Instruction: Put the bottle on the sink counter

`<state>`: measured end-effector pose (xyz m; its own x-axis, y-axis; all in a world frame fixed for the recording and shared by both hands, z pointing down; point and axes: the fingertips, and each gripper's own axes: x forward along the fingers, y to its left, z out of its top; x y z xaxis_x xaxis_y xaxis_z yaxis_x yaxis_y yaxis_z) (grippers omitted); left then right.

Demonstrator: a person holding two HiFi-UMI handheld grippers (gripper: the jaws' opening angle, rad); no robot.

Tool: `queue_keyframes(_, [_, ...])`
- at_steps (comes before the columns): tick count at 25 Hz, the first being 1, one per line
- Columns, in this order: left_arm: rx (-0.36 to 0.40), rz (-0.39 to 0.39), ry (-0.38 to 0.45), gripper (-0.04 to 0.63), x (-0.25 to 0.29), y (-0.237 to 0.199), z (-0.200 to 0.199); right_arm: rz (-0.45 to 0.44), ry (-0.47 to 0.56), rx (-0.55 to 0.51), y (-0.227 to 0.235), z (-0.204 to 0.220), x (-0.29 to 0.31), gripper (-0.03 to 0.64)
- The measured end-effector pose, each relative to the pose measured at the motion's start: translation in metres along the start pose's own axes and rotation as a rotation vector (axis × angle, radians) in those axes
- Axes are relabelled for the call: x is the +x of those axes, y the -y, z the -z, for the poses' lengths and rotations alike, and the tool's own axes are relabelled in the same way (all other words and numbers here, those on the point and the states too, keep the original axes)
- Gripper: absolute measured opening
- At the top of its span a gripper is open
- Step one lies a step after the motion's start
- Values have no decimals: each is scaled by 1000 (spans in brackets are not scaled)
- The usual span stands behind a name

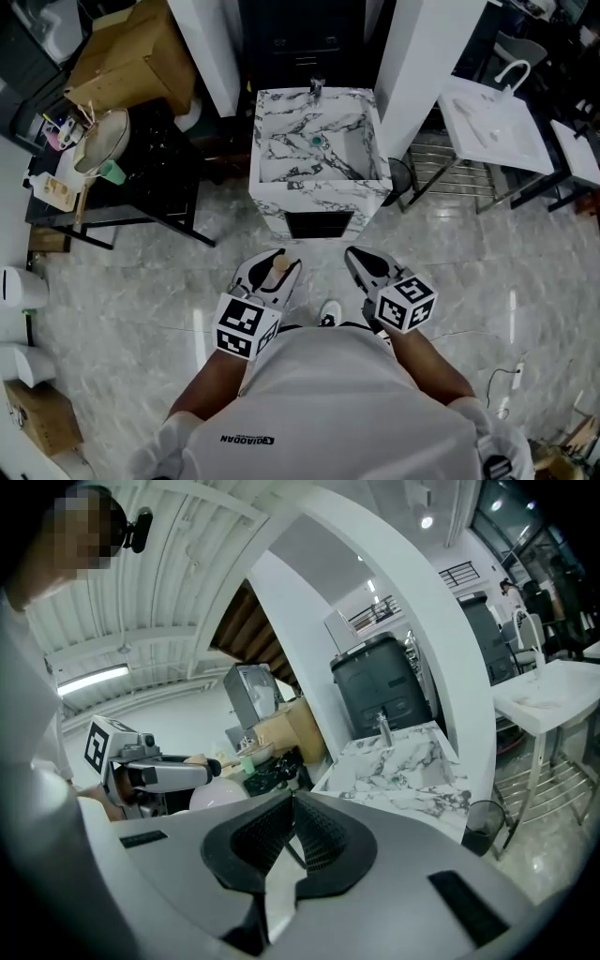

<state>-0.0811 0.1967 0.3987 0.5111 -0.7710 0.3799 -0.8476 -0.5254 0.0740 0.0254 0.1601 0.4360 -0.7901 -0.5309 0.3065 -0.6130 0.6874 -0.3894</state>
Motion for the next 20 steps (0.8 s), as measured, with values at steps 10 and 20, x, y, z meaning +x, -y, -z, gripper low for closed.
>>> queue_keyframes(10, [-5,-47,0,143,63,-2,-26,-37,-1,-9,65,-27,9,41])
queue_keyframes(20, [-4,-83,-8,143,82,-13,-40,-55,4,6,88,-40,17,41])
